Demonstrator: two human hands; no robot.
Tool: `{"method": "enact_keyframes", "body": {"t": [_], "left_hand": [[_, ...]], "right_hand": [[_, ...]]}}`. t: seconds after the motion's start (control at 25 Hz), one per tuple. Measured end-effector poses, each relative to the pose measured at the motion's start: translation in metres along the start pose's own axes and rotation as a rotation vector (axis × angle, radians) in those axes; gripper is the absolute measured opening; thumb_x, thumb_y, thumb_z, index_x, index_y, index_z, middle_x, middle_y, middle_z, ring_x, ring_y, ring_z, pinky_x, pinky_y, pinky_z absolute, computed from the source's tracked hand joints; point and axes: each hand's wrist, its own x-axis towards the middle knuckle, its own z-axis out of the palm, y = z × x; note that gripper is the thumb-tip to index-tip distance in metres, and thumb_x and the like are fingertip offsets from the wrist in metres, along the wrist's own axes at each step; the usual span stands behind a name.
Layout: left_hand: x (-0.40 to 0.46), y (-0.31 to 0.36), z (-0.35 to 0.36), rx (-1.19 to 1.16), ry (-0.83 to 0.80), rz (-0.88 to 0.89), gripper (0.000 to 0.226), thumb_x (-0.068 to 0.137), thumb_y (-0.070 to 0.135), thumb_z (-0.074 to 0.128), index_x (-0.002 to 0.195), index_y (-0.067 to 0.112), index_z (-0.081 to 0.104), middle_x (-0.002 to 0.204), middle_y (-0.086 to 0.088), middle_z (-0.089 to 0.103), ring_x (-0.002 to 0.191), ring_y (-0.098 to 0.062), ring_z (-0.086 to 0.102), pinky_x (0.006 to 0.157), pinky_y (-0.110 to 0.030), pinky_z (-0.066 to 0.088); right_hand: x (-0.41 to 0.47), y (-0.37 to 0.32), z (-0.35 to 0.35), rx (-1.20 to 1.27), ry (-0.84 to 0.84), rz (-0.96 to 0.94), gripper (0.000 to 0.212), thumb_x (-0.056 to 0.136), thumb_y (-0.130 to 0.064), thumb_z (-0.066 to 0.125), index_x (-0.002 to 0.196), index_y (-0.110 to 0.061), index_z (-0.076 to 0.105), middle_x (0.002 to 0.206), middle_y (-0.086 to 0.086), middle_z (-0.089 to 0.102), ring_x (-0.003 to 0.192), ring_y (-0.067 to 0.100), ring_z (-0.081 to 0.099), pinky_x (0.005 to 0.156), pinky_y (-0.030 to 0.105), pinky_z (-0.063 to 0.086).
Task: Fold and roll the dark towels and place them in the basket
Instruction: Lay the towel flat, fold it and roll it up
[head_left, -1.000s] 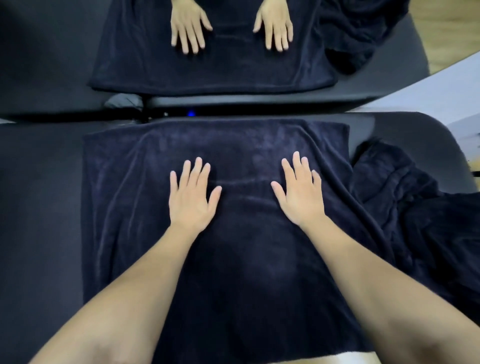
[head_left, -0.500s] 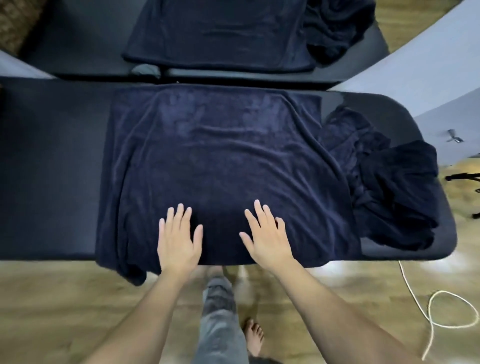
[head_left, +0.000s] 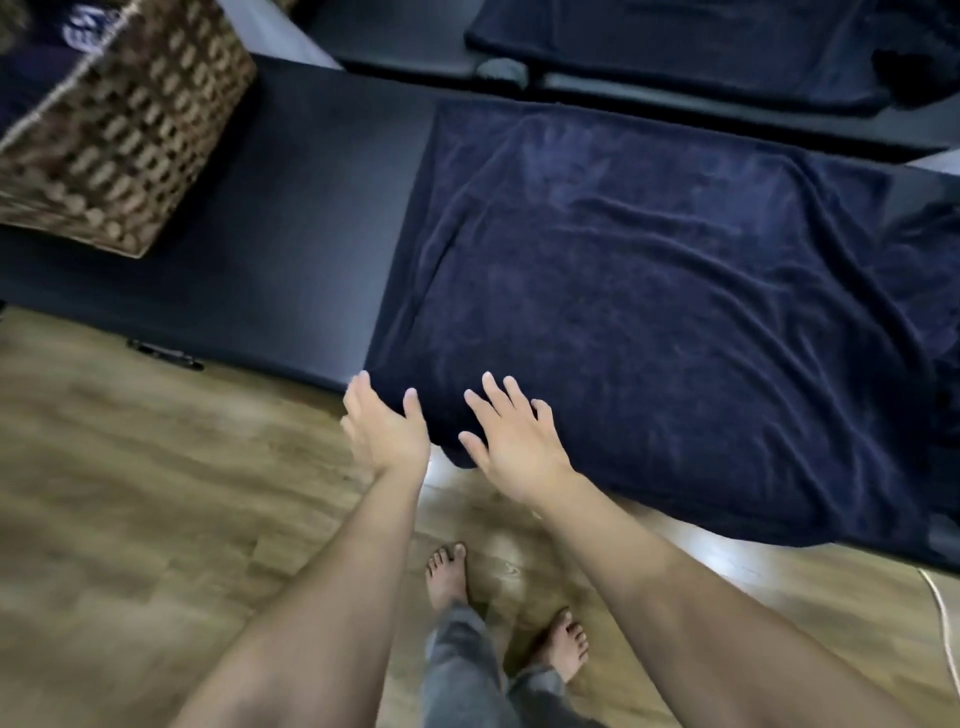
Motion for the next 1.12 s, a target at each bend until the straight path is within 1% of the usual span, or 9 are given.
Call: {"method": "enact_keyframes", "body": {"t": [0.16, 0.32, 0.4, 0.52, 0.6, 0.8, 0.92, 1.0, 1.12], "left_hand": [[0.021, 0.007, -0.004, -0.294, 0.015, -0.161, 0.081, 0.084, 0.035, 0.08, 0.149, 0.014, 0.035, 0.144, -0.006, 0.04, 0.126, -0.023, 0.047, 0.095, -0.035, 0.04], [0.032, 0.001, -0.005, -0.529, -0.068, -0.463, 0.067, 0.078, 0.049, 0.081, 0.123, 0.021, 0.039, 0.106, 0.006, 0.055, 0.085, -0.019, 0.06, 0.078, -0.032, 0.043], [0.034, -0.009, -0.01, -0.455, -0.155, -0.368, 0.046, 0.088, 0.05, 0.071, 0.101, 0.012, 0.05, 0.079, 0.005, 0.057, 0.068, -0.02, 0.056, 0.069, -0.033, 0.042], [0.057, -0.024, -0.035, -0.381, -0.23, -0.101, 0.051, 0.098, 0.045, 0.059, 0.066, 0.008, 0.045, 0.06, -0.002, 0.049, 0.059, -0.021, 0.042, 0.062, -0.036, 0.039], [0.087, -0.04, -0.053, -0.348, -0.181, -0.082, 0.053, 0.101, 0.043, 0.055, 0.065, 0.006, 0.043, 0.062, -0.007, 0.047, 0.061, -0.021, 0.04, 0.064, -0.038, 0.039], [0.111, -0.092, -0.07, -0.212, -0.039, -0.248, 0.053, 0.101, 0.048, 0.052, 0.072, 0.003, 0.049, 0.073, -0.015, 0.058, 0.075, -0.039, 0.056, 0.082, -0.05, 0.05], [0.109, -0.102, -0.072, -0.195, -0.053, -0.263, 0.042, 0.101, 0.045, 0.053, 0.093, 0.004, 0.059, 0.096, -0.017, 0.066, 0.094, -0.039, 0.061, 0.09, -0.046, 0.048], [0.106, -0.1, -0.077, -0.177, 0.007, -0.163, 0.028, 0.099, 0.035, 0.059, 0.104, 0.007, 0.059, 0.107, -0.015, 0.064, 0.103, -0.038, 0.059, 0.091, -0.043, 0.043], [0.094, -0.097, -0.08, -0.136, 0.093, 0.138, 0.02, 0.093, 0.025, 0.067, 0.106, 0.011, 0.061, 0.105, -0.007, 0.061, 0.098, -0.028, 0.056, 0.086, -0.037, 0.04]], "right_hand": [[0.04, -0.038, -0.007, 0.046, -0.019, -0.028, 0.054, 0.109, -0.04, 0.027, 0.16, -0.025, 0.02, 0.17, -0.005, 0.003, 0.156, 0.023, -0.003, 0.121, 0.05, 0.012], [0.063, -0.073, -0.007, 0.211, -0.04, 0.038, 0.049, 0.109, -0.035, 0.024, 0.158, -0.025, 0.026, 0.169, -0.008, 0.005, 0.156, 0.023, -0.005, 0.121, 0.052, 0.007], [0.07, -0.087, -0.006, 0.246, -0.032, 0.07, 0.049, 0.109, -0.035, 0.024, 0.157, -0.024, 0.027, 0.169, -0.008, 0.005, 0.156, 0.023, -0.006, 0.121, 0.052, 0.006], [0.076, -0.098, -0.006, 0.236, -0.015, 0.105, 0.051, 0.109, -0.038, 0.027, 0.158, -0.023, 0.027, 0.169, -0.008, 0.006, 0.156, 0.023, -0.004, 0.122, 0.049, 0.008], [0.077, -0.103, -0.007, 0.217, -0.02, 0.073, 0.051, 0.109, -0.04, 0.029, 0.158, -0.024, 0.03, 0.169, -0.009, 0.008, 0.156, 0.022, -0.002, 0.122, 0.048, 0.01], [0.075, -0.129, 0.004, 0.159, -0.081, -0.066, 0.048, 0.108, -0.042, 0.037, 0.151, -0.024, 0.043, 0.168, -0.007, 0.013, 0.156, 0.021, 0.002, 0.121, 0.048, 0.014], [0.08, -0.14, 0.014, 0.109, -0.053, -0.06, 0.047, 0.106, -0.043, 0.039, 0.15, -0.025, 0.045, 0.167, -0.004, 0.018, 0.153, 0.025, 0.009, 0.118, 0.048, 0.019], [0.084, -0.145, 0.017, 0.091, 0.051, -0.036, 0.043, 0.105, -0.039, 0.043, 0.145, -0.025, 0.05, 0.159, -0.001, 0.032, 0.143, 0.028, 0.027, 0.112, 0.046, 0.027], [0.089, -0.147, 0.018, 0.049, 0.228, -0.058, 0.037, 0.102, -0.026, 0.05, 0.138, -0.02, 0.056, 0.147, 0.0, 0.046, 0.117, 0.031, 0.045, 0.096, 0.041, 0.036]]}}
